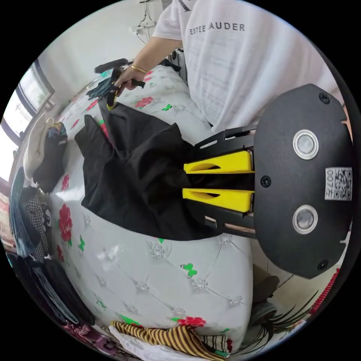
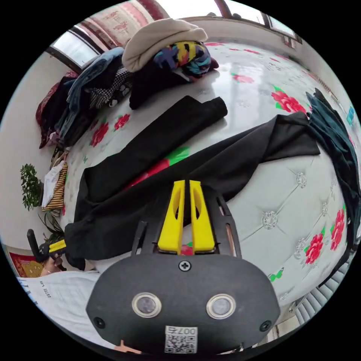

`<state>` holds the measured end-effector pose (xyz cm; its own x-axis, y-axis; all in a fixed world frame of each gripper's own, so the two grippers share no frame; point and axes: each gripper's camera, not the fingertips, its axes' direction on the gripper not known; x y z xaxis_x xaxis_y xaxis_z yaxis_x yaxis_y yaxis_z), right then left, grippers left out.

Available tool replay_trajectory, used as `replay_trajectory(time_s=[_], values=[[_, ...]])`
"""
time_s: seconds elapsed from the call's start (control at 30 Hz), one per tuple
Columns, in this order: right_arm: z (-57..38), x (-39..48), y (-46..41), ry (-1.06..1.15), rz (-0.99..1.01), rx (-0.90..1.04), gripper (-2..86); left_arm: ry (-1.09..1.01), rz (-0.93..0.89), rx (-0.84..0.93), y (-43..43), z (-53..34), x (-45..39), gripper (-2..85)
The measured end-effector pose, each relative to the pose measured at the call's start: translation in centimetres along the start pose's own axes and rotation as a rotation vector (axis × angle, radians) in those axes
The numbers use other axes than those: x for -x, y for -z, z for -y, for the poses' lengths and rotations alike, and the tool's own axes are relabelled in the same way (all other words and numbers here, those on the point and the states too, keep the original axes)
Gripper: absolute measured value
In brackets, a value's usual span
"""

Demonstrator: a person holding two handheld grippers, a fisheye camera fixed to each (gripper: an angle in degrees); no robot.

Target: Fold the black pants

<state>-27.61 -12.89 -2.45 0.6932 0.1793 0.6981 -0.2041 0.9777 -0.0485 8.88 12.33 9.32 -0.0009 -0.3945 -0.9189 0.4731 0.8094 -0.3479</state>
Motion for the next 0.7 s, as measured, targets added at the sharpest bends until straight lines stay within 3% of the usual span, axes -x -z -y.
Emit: replay_trajectory(time_s=[0.17, 0.3, 0.47, 0.63, 0.7], values=[[-8.1, 3.7, -1.9, 0.145, 0.228, 0.081, 0.8, 0.211, 0.122, -0.125, 5.0, -1.4, 6.6, 4.5], [-10.2, 0.6, 1.1, 0.016, 0.158, -0.036, 3.6, 0.403, 0.175, -0.201, 7.2, -3.5, 10.7, 3.6], [-6.8, -6.9, 6.6, -0.191, 0.053, -0.211, 7.7, 0.429, 0.165, -0.294, 8.6, -5.5, 10.7, 5.0], [-4.7, -14.6, 7.5, -0.403, -0.055, -0.219, 9.5, 0.519, 0.183, -0.288, 8.6, -10.7, 10.6, 7.5], [-4.3, -17.1, 6.7, -0.454, -0.044, -0.198, 9.5, 0.648, 0.134, -0.237, 6.4, -14.7, 11.0, 9.2]])
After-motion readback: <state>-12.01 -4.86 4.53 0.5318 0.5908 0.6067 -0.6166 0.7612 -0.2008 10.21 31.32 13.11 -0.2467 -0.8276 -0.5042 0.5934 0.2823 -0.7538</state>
